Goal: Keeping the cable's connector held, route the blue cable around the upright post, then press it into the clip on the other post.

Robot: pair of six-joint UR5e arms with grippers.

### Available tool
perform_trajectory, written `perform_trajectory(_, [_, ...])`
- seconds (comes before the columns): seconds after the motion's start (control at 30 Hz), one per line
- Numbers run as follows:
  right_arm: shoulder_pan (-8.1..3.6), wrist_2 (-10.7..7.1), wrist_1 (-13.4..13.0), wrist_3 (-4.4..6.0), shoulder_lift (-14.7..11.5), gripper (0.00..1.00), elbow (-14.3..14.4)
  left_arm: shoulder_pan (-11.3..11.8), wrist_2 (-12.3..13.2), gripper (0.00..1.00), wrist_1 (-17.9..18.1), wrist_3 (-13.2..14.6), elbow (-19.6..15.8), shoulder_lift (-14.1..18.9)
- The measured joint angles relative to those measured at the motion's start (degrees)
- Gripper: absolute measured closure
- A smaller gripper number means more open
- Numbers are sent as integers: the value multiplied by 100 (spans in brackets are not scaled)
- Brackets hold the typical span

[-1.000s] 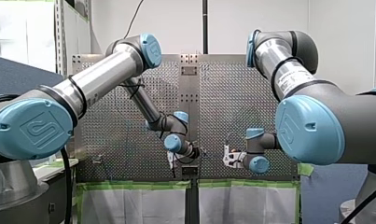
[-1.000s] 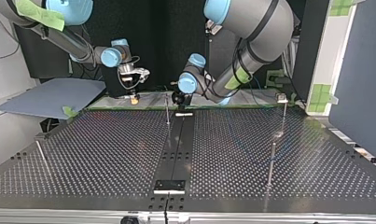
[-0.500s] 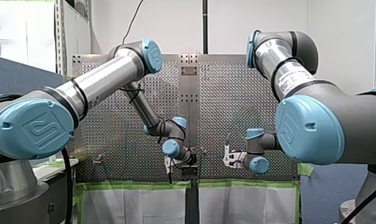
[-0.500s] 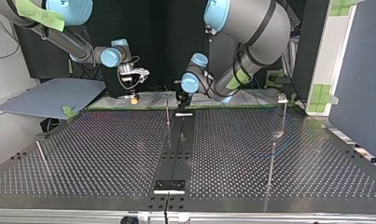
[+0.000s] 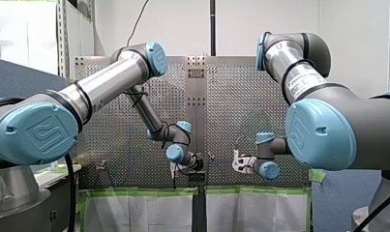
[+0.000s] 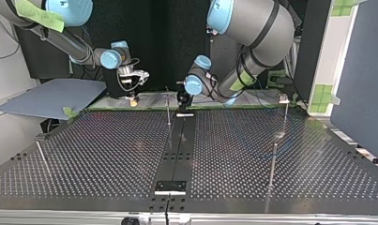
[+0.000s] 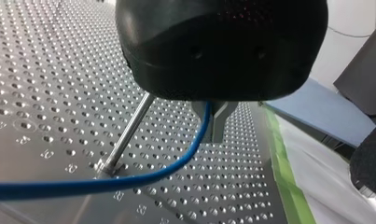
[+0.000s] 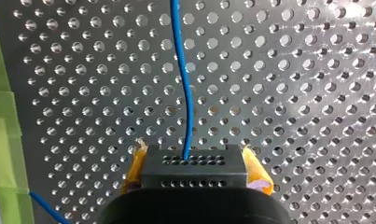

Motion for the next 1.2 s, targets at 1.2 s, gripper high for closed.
perform_trajectory(1.2, [-162,-9,6,7,86,100,-357,54,-156,100,540,-951,172,96])
